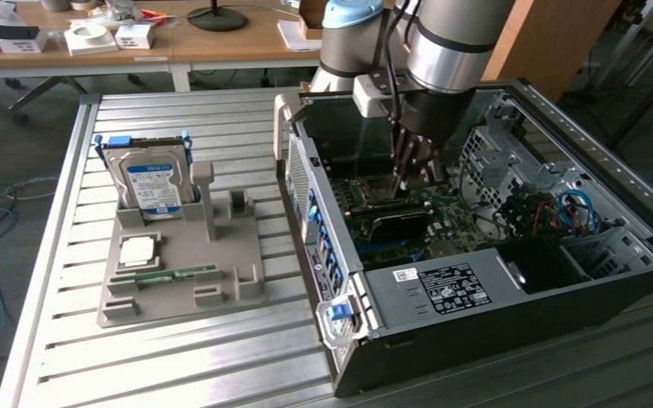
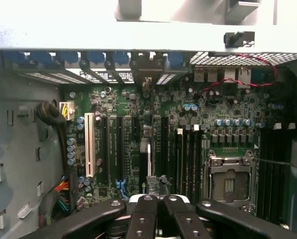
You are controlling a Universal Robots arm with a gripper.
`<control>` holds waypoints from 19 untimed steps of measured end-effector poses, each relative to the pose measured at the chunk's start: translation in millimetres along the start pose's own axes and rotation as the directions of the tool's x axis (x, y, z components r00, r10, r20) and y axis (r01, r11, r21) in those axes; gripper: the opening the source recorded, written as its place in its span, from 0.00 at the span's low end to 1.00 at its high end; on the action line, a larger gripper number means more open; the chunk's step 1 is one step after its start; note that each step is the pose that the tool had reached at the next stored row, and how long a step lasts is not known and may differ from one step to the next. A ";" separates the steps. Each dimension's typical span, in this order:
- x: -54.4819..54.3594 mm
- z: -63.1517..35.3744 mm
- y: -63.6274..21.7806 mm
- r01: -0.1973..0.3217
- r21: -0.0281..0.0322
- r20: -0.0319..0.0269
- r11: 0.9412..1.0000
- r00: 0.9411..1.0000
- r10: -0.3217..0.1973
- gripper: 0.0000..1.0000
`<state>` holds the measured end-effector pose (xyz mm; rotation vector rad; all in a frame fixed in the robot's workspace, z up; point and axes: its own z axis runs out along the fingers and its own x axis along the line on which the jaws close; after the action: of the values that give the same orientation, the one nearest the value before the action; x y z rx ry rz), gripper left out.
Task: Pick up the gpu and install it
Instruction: 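Press down on the gpu until it lock into place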
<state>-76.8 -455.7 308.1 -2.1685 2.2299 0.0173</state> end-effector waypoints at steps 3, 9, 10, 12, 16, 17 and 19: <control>-0.1 0.2 4.0 0.000 0.000 0.000 1.000 1.000 0.000 0.11; 0.0 3.1 6.6 0.000 0.000 0.000 1.000 1.000 0.000 0.11; 0.0 3.5 6.7 0.000 0.000 0.000 1.000 1.000 0.000 0.11; 0.0 3.5 6.7 0.000 0.000 0.000 1.000 1.000 0.000 0.11; 0.0 6.3 6.8 0.000 0.000 0.000 1.000 1.000 0.000 0.11; 0.1 8.0 6.8 0.000 0.000 0.000 1.000 1.000 0.000 0.11; 0.2 11.0 6.8 0.000 0.000 0.000 1.000 1.000 0.000 0.11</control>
<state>-83.5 -455.4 297.0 -2.1683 2.2300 0.0174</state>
